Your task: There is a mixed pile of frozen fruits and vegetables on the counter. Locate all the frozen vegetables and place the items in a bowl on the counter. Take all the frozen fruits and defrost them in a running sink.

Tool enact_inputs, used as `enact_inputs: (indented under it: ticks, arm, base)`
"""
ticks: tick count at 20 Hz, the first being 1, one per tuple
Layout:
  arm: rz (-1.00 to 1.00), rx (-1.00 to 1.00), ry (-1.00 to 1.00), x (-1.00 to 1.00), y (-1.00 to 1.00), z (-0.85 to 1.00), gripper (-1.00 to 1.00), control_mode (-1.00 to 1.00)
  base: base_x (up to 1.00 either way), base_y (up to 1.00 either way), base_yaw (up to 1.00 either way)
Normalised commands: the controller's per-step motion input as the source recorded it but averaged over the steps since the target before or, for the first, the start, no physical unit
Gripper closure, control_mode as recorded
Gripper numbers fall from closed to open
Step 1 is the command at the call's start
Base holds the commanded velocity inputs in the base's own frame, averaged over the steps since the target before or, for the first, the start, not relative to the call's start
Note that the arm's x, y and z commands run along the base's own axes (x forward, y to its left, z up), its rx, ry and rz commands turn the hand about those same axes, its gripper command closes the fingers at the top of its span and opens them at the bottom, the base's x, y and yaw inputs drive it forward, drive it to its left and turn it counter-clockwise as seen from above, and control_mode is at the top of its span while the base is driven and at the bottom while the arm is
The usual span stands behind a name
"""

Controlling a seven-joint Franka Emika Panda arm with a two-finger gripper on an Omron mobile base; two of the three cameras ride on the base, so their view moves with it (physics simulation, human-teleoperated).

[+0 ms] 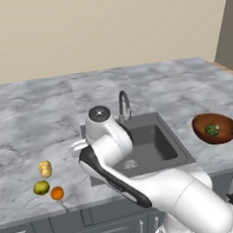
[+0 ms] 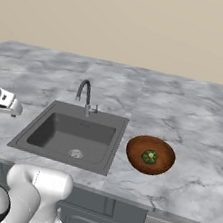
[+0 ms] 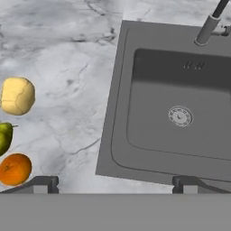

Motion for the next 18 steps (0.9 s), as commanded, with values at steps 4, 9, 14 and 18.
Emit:
enact_inputs:
  ticks: [4, 9, 14, 18]
  arm:
    - [0.00, 0.03, 0.00, 0.00, 0.46, -0.10, -1.00, -1.00]
    - [0.00, 0.02, 0.00, 0.00, 0.47, -0.07, -1.00, -1.00]
    - [0.00, 0.00, 0.00, 0.07, 0.46, -0.02, -1.00, -1.00]
    - [0.00, 0.00, 0.00, 0.12, 0.45, -0.05, -1.00, -1.00]
  base:
    - [0.00, 0.00, 0.00]
    - [0.00, 0.00, 0.00]
    - [0.00, 0.00, 0.00]
    - [0.00, 0.00, 0.00]
